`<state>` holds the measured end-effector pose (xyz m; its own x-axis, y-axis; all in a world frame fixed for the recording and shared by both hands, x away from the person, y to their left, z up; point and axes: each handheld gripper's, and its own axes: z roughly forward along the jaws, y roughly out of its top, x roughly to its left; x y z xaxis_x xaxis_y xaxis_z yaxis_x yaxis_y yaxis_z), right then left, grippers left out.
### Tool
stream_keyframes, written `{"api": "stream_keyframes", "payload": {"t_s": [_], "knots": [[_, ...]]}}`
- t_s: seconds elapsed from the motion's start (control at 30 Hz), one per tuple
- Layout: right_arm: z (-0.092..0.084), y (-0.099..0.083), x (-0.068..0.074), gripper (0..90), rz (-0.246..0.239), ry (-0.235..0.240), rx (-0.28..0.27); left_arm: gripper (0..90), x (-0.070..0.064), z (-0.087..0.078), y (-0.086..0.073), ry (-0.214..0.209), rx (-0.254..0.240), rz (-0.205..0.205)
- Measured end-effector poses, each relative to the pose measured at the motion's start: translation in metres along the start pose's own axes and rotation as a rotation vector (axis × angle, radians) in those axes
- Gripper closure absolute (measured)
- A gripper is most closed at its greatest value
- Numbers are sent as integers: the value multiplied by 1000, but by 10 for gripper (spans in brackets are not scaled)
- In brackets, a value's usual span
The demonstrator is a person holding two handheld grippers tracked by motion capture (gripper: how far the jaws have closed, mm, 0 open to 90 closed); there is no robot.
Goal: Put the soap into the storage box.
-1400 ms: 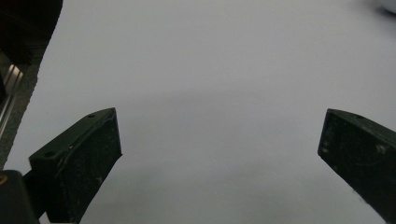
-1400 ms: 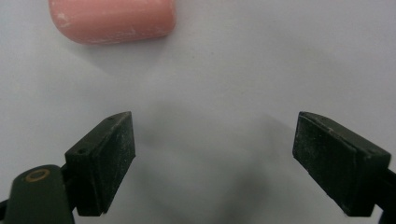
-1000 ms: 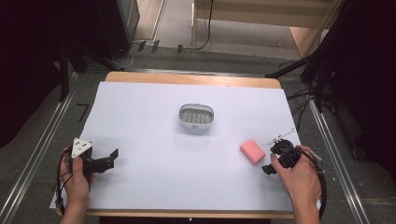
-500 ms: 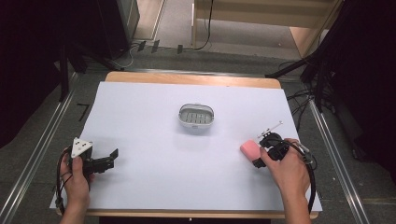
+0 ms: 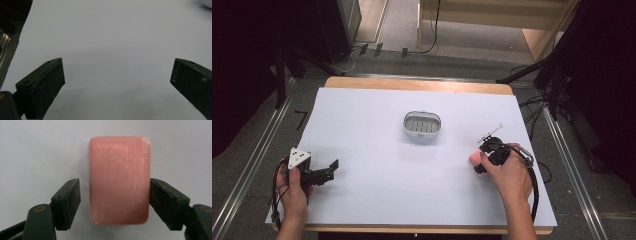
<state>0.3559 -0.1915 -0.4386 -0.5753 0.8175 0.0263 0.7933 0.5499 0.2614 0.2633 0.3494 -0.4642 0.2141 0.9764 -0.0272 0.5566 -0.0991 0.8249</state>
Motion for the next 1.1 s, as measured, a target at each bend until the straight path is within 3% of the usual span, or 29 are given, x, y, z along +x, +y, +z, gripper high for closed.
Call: {"api": "stream_keyframes", "payload": {"t_s": [0.4, 0.67, 0.83, 1.1], "knots": [[7, 14, -2, 371, 15, -9, 14, 0, 0, 0, 0, 1, -2, -4], [11, 16, -3, 380, 17, -3, 26, 0, 0, 0, 0, 1, -2, -4], [13, 15, -6, 382, 53, 23, 33, 0, 0, 0, 0, 1, -2, -4], [14, 17, -7, 386, 24, 23, 41, 0, 0, 0, 0, 1, -2, -4]]}}
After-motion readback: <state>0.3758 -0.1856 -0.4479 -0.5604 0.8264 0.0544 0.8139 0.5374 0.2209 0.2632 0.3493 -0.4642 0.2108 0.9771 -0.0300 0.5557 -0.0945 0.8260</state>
